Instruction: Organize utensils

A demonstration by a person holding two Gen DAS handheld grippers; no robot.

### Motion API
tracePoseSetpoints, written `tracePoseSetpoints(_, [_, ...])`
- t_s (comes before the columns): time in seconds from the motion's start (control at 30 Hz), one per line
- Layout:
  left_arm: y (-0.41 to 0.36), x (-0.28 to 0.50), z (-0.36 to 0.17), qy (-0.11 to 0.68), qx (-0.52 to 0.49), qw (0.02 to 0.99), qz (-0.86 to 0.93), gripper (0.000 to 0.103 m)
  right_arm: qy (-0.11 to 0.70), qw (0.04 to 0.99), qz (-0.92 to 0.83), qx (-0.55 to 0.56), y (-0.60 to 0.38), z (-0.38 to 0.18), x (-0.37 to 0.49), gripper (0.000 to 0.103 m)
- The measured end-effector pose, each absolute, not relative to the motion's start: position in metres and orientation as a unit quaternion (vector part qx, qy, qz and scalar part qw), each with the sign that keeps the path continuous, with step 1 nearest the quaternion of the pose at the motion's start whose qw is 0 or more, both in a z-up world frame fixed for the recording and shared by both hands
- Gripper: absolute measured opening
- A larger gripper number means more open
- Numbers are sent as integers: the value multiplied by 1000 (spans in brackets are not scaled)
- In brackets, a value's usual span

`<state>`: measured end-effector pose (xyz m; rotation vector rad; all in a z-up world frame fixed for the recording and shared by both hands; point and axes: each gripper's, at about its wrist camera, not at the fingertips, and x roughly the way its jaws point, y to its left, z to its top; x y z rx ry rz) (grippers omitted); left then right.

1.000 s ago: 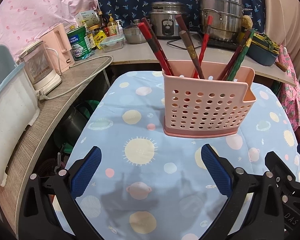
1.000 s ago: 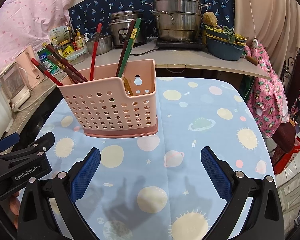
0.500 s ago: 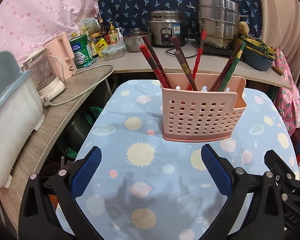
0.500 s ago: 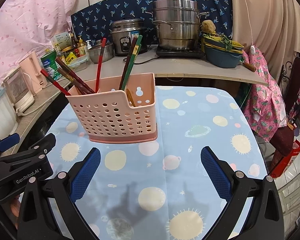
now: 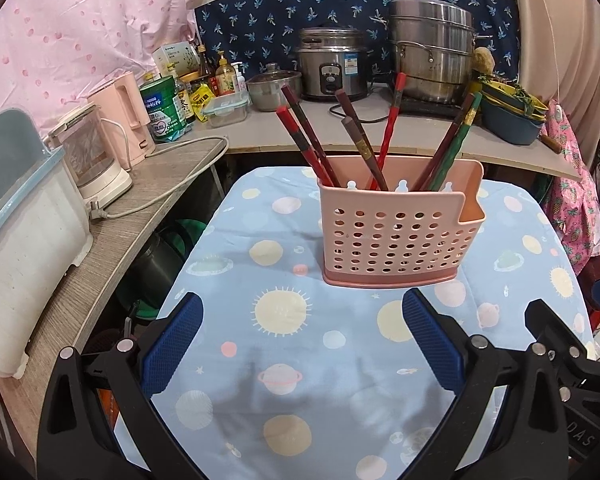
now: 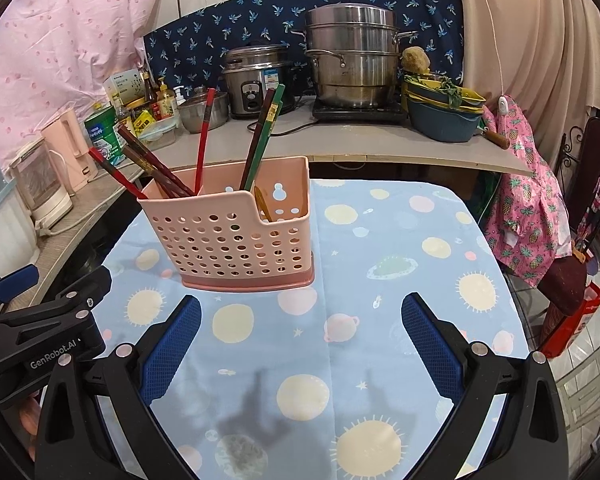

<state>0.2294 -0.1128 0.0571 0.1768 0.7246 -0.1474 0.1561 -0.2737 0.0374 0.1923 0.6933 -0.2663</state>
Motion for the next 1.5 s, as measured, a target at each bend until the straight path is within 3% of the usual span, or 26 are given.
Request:
tracePoseSetpoints(0.53, [-112,239,57,390,76,913,-87,95,341,927,-130,91,-278,41,156,97])
tracePoseSetpoints(1.5, [-114,238,51,384,84,916,-79,95,345,925,-129,95,-279,36,162,97])
